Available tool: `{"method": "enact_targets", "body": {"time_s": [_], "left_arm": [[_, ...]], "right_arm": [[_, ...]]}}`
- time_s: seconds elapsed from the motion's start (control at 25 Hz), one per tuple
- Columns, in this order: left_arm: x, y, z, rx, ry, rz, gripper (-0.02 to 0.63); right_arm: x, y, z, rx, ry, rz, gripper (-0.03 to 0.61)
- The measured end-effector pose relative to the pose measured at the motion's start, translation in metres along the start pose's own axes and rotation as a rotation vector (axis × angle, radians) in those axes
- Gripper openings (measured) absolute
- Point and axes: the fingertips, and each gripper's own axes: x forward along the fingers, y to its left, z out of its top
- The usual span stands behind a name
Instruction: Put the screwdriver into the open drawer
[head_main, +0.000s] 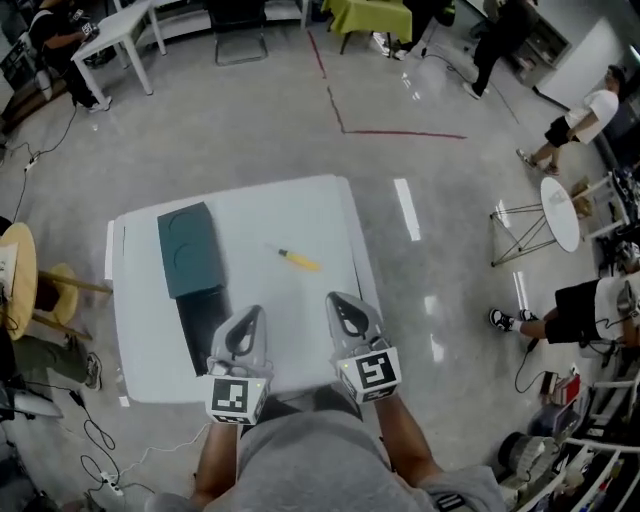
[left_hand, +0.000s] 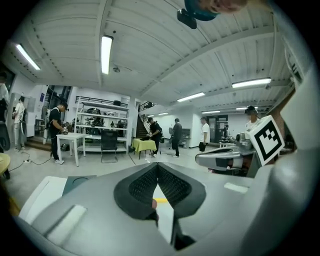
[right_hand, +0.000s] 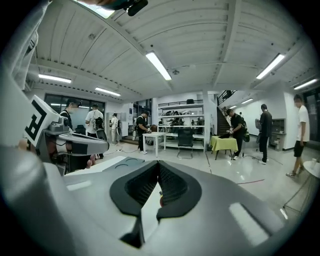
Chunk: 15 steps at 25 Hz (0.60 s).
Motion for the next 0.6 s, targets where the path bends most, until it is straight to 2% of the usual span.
{"method": "enact_targets", "body": {"time_s": [0.28, 0.6], "left_arm": [[0.012, 0.019, -0.018, -0.04, 0.034, 0.159, 0.012], [0.024, 0.041, -0.047, -0.084, 0.063, 0.246, 0.012]], "right_arm": [[0.039, -0.009, -0.013, -0.033, 0.047, 0.145, 0.003], [0.087, -0.009, -0.04, -0.071, 0.12, 0.242, 0.003]]}}
